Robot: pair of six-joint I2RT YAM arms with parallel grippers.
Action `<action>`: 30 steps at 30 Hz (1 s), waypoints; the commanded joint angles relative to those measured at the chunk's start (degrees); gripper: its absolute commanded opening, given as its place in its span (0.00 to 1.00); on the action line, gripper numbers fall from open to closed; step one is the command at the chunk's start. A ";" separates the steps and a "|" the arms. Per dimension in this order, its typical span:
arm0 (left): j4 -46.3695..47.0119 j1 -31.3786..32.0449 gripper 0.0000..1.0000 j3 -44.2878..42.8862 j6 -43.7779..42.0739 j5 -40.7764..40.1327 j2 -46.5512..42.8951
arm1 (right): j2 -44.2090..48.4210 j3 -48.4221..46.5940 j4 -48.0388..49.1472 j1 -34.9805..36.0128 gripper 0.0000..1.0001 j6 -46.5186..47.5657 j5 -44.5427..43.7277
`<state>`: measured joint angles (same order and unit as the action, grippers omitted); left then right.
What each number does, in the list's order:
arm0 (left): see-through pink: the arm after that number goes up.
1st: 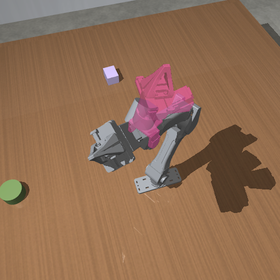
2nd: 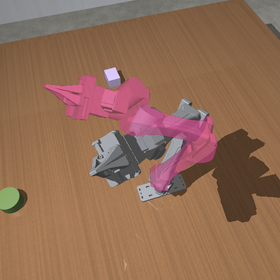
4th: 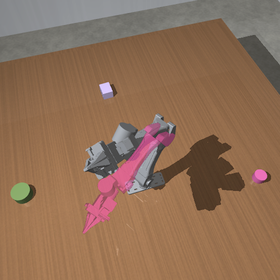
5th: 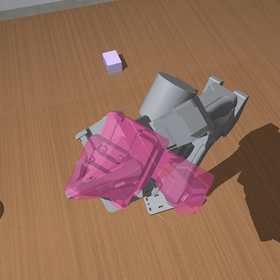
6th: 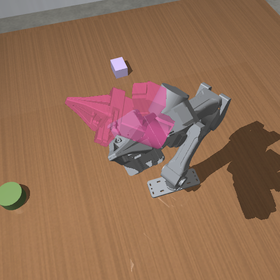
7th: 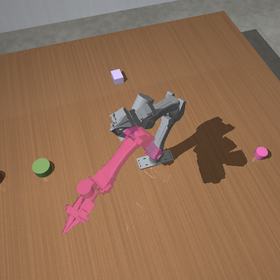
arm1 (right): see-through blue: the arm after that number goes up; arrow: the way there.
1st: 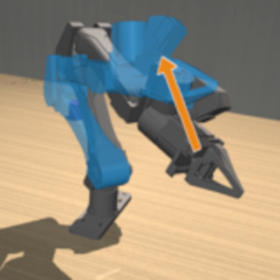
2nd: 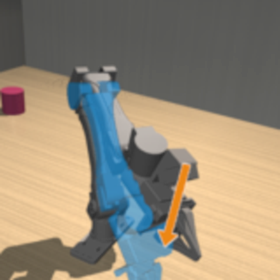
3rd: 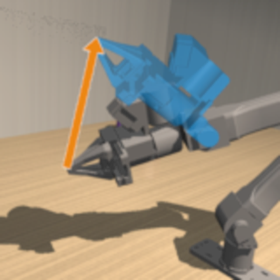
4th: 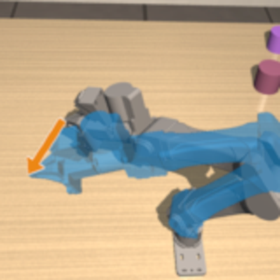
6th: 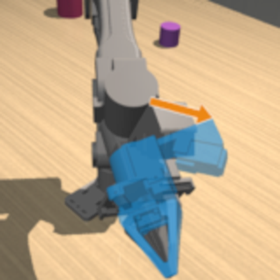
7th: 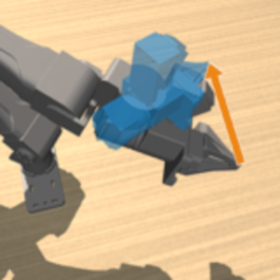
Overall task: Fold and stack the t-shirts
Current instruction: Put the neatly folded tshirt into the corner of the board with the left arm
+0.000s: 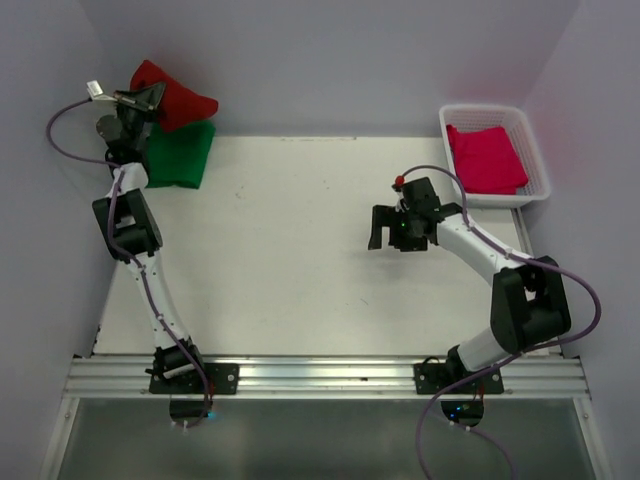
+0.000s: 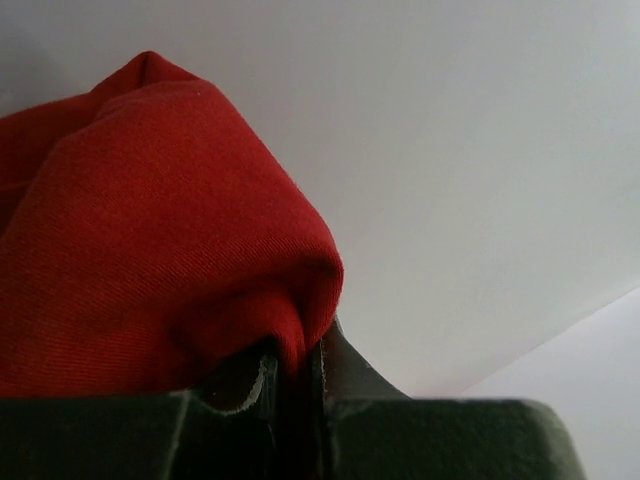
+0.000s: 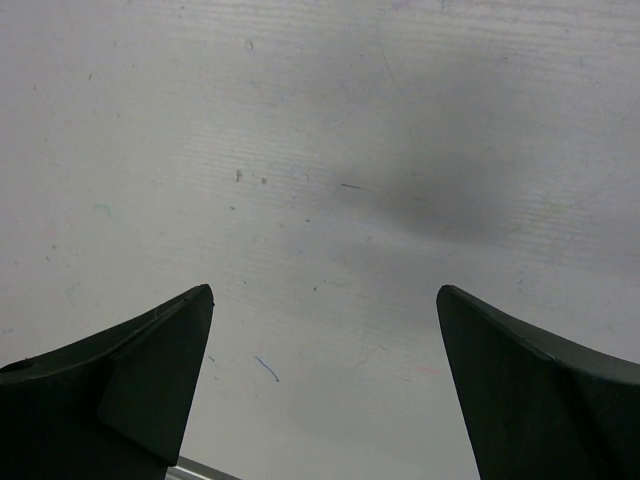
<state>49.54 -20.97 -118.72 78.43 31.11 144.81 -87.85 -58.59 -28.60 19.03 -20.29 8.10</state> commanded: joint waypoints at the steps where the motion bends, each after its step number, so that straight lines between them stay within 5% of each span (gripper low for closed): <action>1: 2.49 -3.28 0.00 -8.37 2.16 -0.44 4.67 | 0.49 -3.81 -2.60 0.92 0.99 0.70 -1.24; 15: 2.84 -4.60 0.00 3.04 -3.73 -1.76 4.87 | 1.63 -4.61 -3.57 2.42 0.99 -0.01 -1.07; 30: 7.33 -4.43 0.00 36.88 -7.77 -9.05 -12.08 | 2.86 -1.44 0.65 3.38 0.99 -1.06 2.27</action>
<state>53.36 -23.35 -85.32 72.16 26.59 140.35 -87.07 -60.64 -30.02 21.87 -20.64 8.32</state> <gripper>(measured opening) 0.097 0.986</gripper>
